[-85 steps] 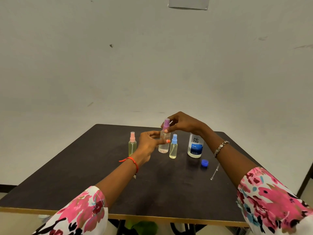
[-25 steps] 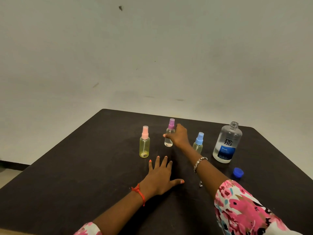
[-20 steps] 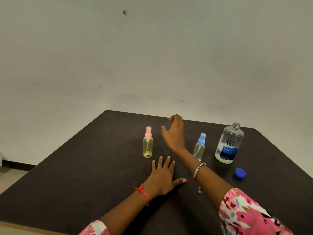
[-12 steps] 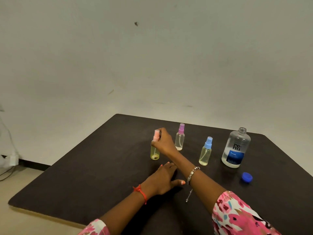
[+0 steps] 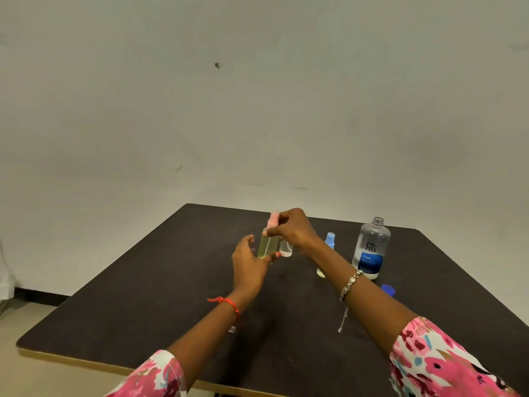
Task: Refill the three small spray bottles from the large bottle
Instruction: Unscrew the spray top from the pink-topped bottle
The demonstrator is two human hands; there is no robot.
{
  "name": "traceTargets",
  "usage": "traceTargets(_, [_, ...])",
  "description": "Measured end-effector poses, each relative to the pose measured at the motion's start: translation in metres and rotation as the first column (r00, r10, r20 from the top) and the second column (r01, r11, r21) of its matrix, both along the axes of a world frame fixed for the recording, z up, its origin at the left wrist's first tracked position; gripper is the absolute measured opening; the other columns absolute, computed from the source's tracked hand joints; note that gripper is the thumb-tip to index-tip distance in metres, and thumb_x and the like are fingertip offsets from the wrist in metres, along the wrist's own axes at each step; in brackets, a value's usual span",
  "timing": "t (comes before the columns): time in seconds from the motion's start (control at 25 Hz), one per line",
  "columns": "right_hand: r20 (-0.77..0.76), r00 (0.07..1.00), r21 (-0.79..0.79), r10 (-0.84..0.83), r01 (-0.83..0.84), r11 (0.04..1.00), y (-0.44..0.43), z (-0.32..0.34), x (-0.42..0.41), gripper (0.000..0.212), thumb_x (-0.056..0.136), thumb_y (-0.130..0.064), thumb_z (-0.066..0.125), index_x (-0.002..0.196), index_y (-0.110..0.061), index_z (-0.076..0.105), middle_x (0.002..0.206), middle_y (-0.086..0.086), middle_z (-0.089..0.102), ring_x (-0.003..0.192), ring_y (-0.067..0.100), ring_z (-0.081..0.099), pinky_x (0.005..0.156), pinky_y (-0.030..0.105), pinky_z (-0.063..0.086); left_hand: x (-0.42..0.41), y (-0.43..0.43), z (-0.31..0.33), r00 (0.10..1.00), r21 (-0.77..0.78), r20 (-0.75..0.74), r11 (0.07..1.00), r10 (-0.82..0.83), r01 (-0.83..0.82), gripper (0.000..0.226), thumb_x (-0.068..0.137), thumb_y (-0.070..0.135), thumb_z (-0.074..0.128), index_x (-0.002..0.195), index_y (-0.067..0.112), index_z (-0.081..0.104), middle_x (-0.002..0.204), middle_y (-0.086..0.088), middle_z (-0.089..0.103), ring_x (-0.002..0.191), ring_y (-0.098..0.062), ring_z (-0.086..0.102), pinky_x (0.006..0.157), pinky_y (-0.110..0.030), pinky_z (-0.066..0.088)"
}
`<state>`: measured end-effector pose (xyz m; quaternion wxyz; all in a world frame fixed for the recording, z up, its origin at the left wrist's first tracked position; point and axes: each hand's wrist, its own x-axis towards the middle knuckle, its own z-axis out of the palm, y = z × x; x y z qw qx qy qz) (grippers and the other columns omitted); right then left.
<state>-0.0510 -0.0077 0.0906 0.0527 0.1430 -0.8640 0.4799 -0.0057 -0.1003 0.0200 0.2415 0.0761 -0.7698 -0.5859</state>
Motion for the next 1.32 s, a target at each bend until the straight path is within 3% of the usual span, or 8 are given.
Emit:
traceTargets(0.2, [-0.044,0.999,0.020,0.010,-0.009,1.000,0.028,0.013,0.021,0.023,0.071,-0.022,0.076,0.072,-0.002,0.065,0.069,0.009,0.061,0.065,0.017,0.057,0.063,0.028,0.047,0.015,0.019,0.013,0.990,-0.035,-0.092,0.994,-0.110,0.107,0.042,0.077,0.013,0.071,0.115,0.001,0.060,0.111,-0.015,0.067,0.097,-0.017,0.063,0.064,-0.007,0.048])
traceTargets(0.36, [-0.062,0.998,0.031,0.012,-0.010,0.999,0.045,0.022,0.027,0.028,0.071,-0.019,0.076,0.082,0.006,0.068,0.081,0.021,0.064,0.073,0.024,0.058,0.068,0.035,0.047,0.021,0.031,0.022,0.976,-0.063,-0.063,0.977,-0.207,0.203,0.041,0.081,0.013,0.067,0.118,-0.001,0.055,0.116,-0.015,0.064,0.107,-0.022,0.061,0.074,-0.014,0.048])
traceTargets(0.52, [-0.093,0.994,0.096,0.063,-0.054,0.994,0.059,0.028,0.029,0.027,0.071,-0.017,0.076,0.083,0.007,0.069,0.076,0.019,0.062,0.071,0.023,0.054,0.067,0.033,0.043,0.022,0.037,0.026,0.958,-0.113,-0.010,0.952,-0.287,0.284,0.040,0.086,0.014,0.061,0.122,0.001,0.049,0.124,-0.014,0.058,0.108,-0.020,0.056,0.080,-0.018,0.044])
traceTargets(0.68, [-0.102,0.984,0.138,0.148,-0.133,0.981,0.072,0.030,0.024,0.034,0.072,-0.018,0.075,0.082,0.013,0.065,0.078,0.032,0.059,0.069,0.028,0.049,0.068,0.040,0.043,0.023,0.038,0.026,0.925,-0.152,0.009,0.913,-0.381,0.378,0.040,0.088,0.015,0.057,0.125,0.003,0.045,0.127,-0.014,0.055,0.110,-0.020,0.054,0.086,-0.022,0.044])
traceTargets(0.8, [-0.101,0.970,0.154,0.222,-0.205,0.966,0.081,0.031,0.023,0.024,0.073,-0.013,0.073,0.087,0.007,0.069,0.088,0.034,0.063,0.080,0.043,0.058,0.081,0.051,0.050,0.022,0.037,0.024,0.896,-0.186,0.017,0.879,-0.443,0.438,0.040,0.089,0.015,0.056,0.126,0.004,0.044,0.127,-0.015,0.055,0.117,-0.026,0.054,0.091,-0.028,0.045])
traceTargets(1.0, [0.000,0.942,0.117,0.336,-0.334,0.935,0.093,0.033,0.026,0.022,0.076,-0.001,0.068,0.098,0.002,0.068,0.094,0.010,0.070,0.084,0.007,0.066,0.080,0.018,0.052,0.020,0.033,0.019,0.828,-0.160,0.087,0.812,-0.554,0.561,0.042,0.092,0.016,0.052,0.131,0.011,0.040,0.134,-0.010,0.049,0.125,-0.024,0.048,0.104,-0.037,0.042])
traceTargets(1.16, [0.017,0.951,0.056,0.310,-0.311,0.949,0.101,0.031,0.024,0.024,0.079,0.000,0.065,0.103,0.002,0.065,0.110,0.019,0.065,0.097,0.021,0.064,0.085,0.022,0.053,0.019,0.035,0.019,0.754,-0.076,0.155,0.753,-0.638,0.653,0.052,0.094,0.020,0.048,0.141,0.014,0.028,0.143,-0.006,0.040,0.133,-0.022,0.039,0.109,-0.036,0.035])
traceTargets(1.32, [-0.037,0.981,0.069,0.188,-0.186,0.980,0.092,0.025,0.024,0.027,0.076,-0.009,0.071,0.100,0.004,0.067,0.103,0.023,0.067,0.097,0.033,0.063,0.095,0.041,0.050,0.020,0.048,0.026,0.891,-0.081,0.046,0.888,-0.451,0.453,0.051,0.082,0.023,0.067,0.126,0.013,0.045,0.121,-0.004,0.054,0.115,-0.019,0.052,0.093,-0.028,0.044])
